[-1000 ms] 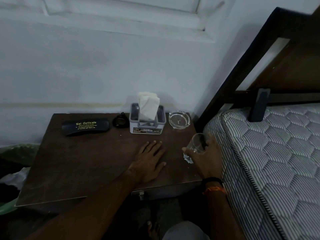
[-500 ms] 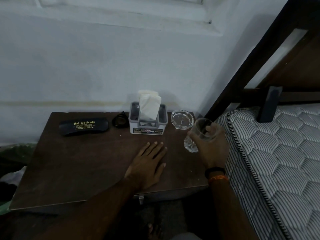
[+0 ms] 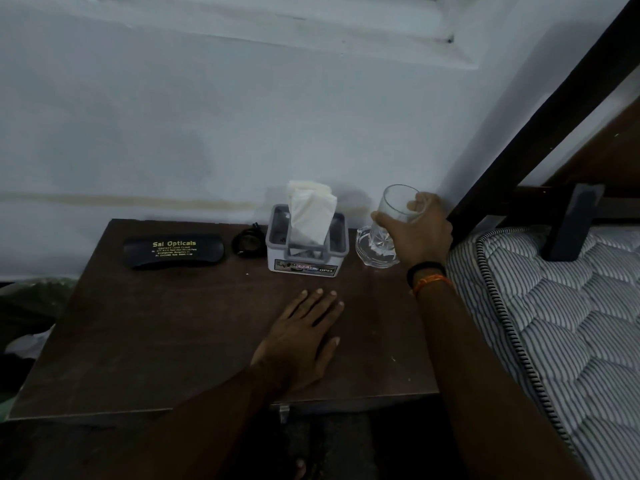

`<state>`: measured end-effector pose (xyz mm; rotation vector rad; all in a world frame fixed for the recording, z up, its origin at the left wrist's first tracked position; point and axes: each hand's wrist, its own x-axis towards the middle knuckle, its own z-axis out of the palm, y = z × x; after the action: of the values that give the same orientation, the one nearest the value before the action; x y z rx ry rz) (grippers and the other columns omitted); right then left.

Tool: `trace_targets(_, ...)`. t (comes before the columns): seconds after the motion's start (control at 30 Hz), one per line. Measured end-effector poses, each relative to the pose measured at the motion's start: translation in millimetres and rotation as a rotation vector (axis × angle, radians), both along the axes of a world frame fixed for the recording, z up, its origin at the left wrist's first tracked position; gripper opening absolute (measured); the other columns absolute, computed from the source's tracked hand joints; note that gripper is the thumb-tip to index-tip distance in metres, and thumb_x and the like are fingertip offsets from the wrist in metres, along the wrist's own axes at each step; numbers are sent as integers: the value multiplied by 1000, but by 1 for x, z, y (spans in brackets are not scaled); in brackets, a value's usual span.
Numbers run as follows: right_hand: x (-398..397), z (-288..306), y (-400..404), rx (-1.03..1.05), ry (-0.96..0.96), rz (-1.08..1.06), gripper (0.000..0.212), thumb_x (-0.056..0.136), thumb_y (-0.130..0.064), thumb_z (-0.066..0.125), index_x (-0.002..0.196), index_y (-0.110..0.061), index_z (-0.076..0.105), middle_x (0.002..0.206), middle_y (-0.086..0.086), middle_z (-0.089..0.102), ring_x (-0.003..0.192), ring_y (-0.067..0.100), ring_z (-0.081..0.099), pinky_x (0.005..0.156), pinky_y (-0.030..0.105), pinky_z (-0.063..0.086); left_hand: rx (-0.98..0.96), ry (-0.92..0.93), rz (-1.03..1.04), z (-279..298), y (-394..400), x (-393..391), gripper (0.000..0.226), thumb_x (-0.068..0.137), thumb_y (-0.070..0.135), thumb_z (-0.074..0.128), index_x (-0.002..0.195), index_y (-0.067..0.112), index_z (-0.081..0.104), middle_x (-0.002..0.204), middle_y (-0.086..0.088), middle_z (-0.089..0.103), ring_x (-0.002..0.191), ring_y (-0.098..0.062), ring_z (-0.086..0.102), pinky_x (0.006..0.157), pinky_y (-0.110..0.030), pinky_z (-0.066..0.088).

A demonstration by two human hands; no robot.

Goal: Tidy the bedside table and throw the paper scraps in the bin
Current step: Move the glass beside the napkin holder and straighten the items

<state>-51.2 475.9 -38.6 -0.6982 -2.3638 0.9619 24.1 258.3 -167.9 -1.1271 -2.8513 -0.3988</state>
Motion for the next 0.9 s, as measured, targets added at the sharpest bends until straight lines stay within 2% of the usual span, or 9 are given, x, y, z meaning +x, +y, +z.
trace_targets(0.2, -12, -15, 3, -19, -40, 6, 84, 59, -51, 85, 126, -16, 50, 120, -2, 64, 111, 20, 57, 82, 25, 37, 7, -2, -6, 0, -1, 0, 59, 100, 51, 25, 154, 27, 25, 163, 5, 19, 152, -14, 9, 124, -38, 7)
trace_targets(0.53, -9, -25, 7, -107, -66, 29, 83, 59, -44, 87, 127, -17, 49, 123, -2, 63, 108, 18, 59, 81, 23, 41, 33, -3, -3, 1, 0, 0, 58, 100, 49, 29, 153, 26, 29, 162, 4, 24, 151, -15, 14, 124, -39, 10)
trace_targets(0.6, -9, -27, 9, -129, -61, 53, 84, 59, -42, 88, 128, -17, 48, 125, -1, 62, 110, 19, 59, 85, 25, 45, 47, -3, -4, 0, 0, 1, 58, 99, 49, 30, 152, 25, 30, 161, 3, 26, 151, -16, 17, 124, -39, 12)
trace_targets(0.7, -10, -28, 12, -160, -72, 89, 87, 60, -37, 89, 132, -17, 45, 129, 1, 59, 115, 21, 58, 95, 34, 50, 60, 0, -11, -2, 0, 0, 57, 100, 49, 31, 152, 25, 31, 161, 3, 28, 151, -16, 18, 123, -40, 14)
trace_targets(0.83, -1, -28, 12, -218, -102, 119, 107, 58, -21, 91, 147, -16, 30, 144, 7, 47, 130, 25, 48, 109, 42, 43, 59, -6, -4, -2, 0, 0, 58, 99, 49, 30, 152, 26, 30, 161, 3, 27, 151, -16, 17, 123, -40, 14)
trace_targets(0.9, 10, -30, 11, -223, -106, 68, 108, 61, -10, 87, 149, -13, 26, 149, 11, 40, 136, 27, 41, 112, 44, 39, 60, -2, -1, -1, 1, 0, 58, 99, 49, 31, 152, 25, 31, 160, 3, 28, 151, -16, 19, 123, -40, 13)
